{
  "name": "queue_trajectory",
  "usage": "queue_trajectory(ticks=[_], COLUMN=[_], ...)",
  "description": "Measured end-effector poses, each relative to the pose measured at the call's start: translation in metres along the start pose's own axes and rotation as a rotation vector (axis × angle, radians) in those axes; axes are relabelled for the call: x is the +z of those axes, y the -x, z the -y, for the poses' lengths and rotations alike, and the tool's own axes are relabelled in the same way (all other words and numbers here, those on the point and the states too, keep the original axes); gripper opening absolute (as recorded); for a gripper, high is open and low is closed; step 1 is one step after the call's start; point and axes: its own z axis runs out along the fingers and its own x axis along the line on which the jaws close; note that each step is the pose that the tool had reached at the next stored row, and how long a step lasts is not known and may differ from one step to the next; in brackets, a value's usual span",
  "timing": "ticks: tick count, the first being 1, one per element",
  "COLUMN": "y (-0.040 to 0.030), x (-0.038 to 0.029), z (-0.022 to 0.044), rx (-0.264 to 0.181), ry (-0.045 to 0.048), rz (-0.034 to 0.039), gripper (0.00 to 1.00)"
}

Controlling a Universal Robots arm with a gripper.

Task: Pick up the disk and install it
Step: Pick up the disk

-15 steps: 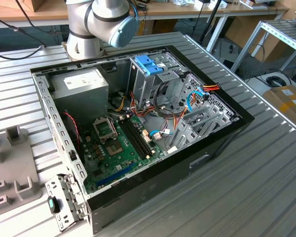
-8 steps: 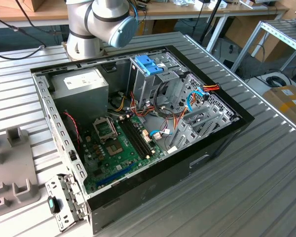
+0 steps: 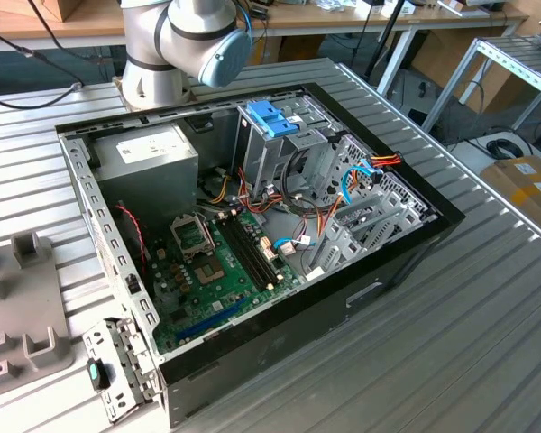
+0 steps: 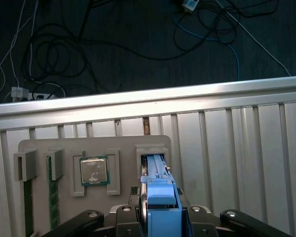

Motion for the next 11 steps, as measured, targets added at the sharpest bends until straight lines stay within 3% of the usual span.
queue_trajectory(ticks=[5,11], y=[0.0,0.0007], x=[-0.0004,-0.0055], z=[0.0,-0.0002], rx=[0.0,0.0], ry=[-0.0003,-0.0001], rz=[0.0001,0.0001], gripper=[0.37,0.37])
